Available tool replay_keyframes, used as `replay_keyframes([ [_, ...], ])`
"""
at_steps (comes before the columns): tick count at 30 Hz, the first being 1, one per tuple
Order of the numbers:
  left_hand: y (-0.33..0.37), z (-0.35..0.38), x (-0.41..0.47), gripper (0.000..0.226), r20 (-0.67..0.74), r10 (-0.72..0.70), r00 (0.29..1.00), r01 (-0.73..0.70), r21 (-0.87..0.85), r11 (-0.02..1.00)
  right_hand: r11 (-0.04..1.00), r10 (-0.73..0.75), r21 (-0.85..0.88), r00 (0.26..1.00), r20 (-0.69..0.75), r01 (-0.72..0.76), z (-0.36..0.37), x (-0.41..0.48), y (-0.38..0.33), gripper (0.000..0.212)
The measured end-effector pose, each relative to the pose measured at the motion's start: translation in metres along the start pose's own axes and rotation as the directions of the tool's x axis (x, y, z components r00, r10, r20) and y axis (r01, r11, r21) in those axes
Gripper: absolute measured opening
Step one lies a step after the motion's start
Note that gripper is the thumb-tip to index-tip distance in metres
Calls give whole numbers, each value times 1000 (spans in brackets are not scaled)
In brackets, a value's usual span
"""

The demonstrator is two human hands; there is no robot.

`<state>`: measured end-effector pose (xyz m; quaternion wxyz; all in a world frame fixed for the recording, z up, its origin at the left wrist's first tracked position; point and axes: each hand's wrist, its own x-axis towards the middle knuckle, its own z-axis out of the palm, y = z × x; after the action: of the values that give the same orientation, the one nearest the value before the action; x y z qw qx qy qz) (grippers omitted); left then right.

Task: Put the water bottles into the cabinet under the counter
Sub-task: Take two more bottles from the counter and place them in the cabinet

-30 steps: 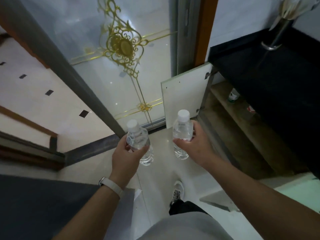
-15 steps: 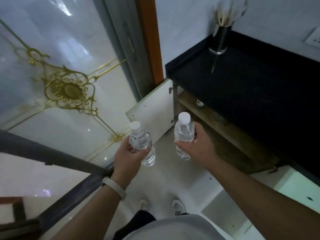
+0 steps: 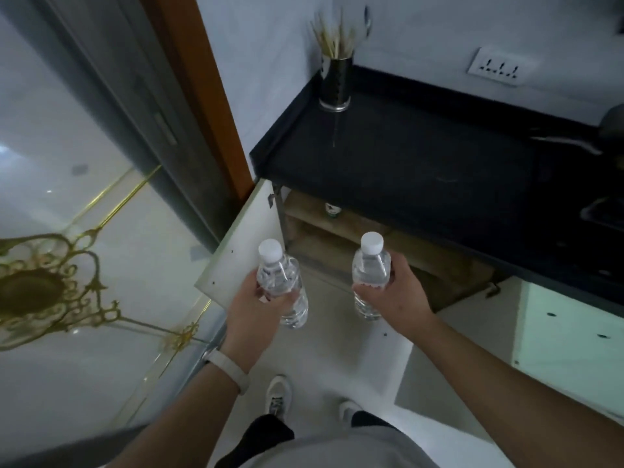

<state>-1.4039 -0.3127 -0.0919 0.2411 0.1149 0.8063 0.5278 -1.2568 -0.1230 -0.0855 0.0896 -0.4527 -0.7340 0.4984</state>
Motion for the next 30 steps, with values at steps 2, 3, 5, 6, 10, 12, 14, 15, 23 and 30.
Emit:
replay_keyframes([
  [2, -6, -14, 19, 46, 30, 22, 999, -22, 18, 1000, 1000, 13, -13, 1000, -16, -13, 18, 3, -9, 64],
  [3, -10, -20, 27, 47, 55, 40, 998, -43, 50, 998, 1000, 19, -17, 1000, -24, -20, 26, 5, -13, 65],
  [5, -15, -30, 43, 45, 105, 71, 992, -82, 102, 991, 999, 38, -26, 998, -45, -40, 39, 8, -20, 66],
  [6, -17, -33, 52, 44, 128, 85, 988, -100, 118, 988, 999, 46, -25, 997, -59, -47, 45, 9, -24, 65],
  [10, -29, -33, 82, 49, 190, 88, 978, -118, 152, 981, 997, 82, 20, 990, -114, -80, 58, 17, -27, 62],
  [12, -34, -27, 96, 52, 220, 66, 973, -103, 160, 982, 994, 104, 43, 987, -126, -99, 63, 26, -24, 64],
  [14, -36, -19, 108, 47, 247, 57, 967, -104, 183, 977, 991, 124, 65, 984, -128, -117, 68, 36, -20, 65],
  [15, -38, -14, 114, 42, 259, 59, 964, -114, 203, 973, 989, 135, 82, 983, -128, -125, 69, 42, -17, 64],
  [23, -64, 45, 158, 41, 251, 20, 968, -84, 249, 965, 969, 211, 153, 972, -107, -194, 82, 96, 32, 56],
  [30, -127, 115, 207, 52, 239, 122, 963, -182, 246, 952, 970, 187, 180, 973, -132, -162, 104, 156, 112, 57],
])
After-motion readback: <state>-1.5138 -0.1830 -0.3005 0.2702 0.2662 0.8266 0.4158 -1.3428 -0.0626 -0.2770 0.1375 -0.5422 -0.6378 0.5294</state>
